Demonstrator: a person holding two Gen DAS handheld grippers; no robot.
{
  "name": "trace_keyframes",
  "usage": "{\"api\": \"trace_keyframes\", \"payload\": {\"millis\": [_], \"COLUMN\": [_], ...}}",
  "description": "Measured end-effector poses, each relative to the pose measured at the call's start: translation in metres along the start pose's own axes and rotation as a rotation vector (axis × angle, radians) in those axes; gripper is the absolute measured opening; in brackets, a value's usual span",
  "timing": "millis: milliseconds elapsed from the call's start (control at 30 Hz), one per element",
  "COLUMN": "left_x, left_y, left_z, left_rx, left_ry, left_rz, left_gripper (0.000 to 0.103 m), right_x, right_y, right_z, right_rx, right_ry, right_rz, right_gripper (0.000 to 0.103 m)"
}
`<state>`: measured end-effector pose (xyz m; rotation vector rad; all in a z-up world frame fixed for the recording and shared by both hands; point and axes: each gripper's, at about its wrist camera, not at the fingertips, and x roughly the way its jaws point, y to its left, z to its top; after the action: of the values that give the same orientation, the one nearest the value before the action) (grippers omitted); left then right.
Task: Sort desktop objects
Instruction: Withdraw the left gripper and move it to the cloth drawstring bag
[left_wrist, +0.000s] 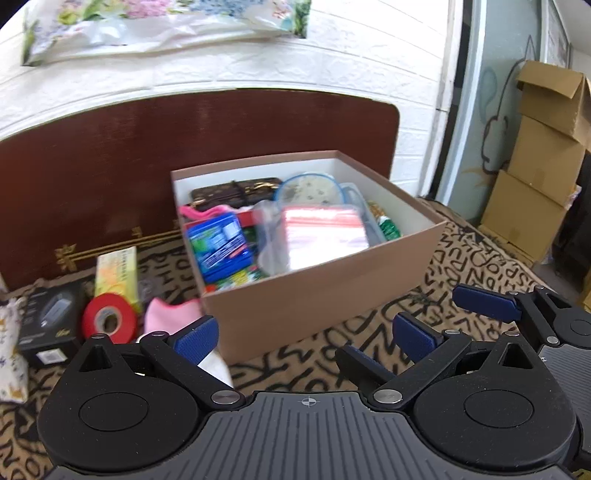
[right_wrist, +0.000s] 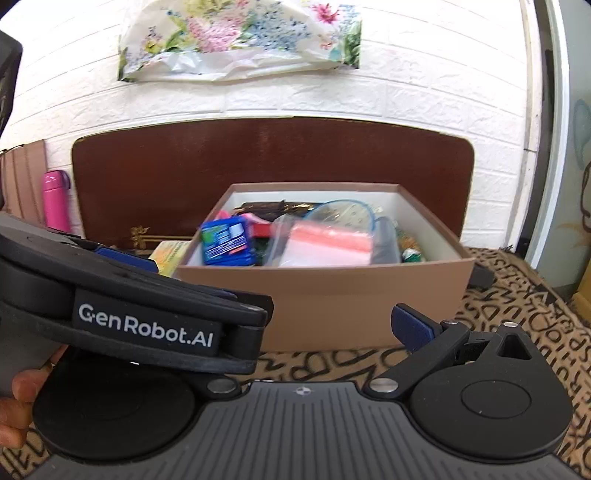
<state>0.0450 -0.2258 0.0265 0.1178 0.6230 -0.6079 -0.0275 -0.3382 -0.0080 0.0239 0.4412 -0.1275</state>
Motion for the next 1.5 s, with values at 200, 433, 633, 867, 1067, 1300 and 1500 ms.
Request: {"api": "trace_keyframes", "payload": {"millis": [200, 433, 633, 867, 1067, 1300, 1500], "left_x": [-0.016, -0.029, -0.039, -0.044, -0.046, -0.055, -0.066], "left_y": [0.014, 0.024, 0.034, 0.05, 0.063, 0.096, 0.138], "left_z": [-0.019, -0.035, -0.043, -0.05, -0.054, -0.066, -0.075], "left_rx": [-0.047, -0.081, -0.097, -0.137, -0.163, -0.225, -0.299], "left_ry": [0.015, 0.02, 0.02, 0.028, 0.038, 0.022, 0.005], "left_rz": [0.01, 0.024, 0.034, 0.052, 0.067, 0.081, 0.123], "left_gripper": [0.103, 0.103, 0.103, 0.103, 0.103, 0.103, 0.103], "right_x": [-0.008, -0.017, -0.018, -0.017, -0.01, 0.0, 0.012], "right_y": [0.019, 0.035, 0.048, 0.068, 0.081, 0.099, 0.122], "right_z": [-0.009, -0.016, -0.017, -0.017, -0.015, -0.014, -0.01], "right_rx": [-0.016, -0.042, -0.065, -0.104, -0.119, -0.143, -0.159], "right_ry": [0.023, 0.044, 0.053, 0.06, 0.072, 0.073, 0.074], "right_rz": [0.027, 0.04, 0.054, 0.088, 0.111, 0.179, 0.252], "right_gripper": [0.103, 0.103, 0.103, 0.103, 0.103, 0.103, 0.103]}}
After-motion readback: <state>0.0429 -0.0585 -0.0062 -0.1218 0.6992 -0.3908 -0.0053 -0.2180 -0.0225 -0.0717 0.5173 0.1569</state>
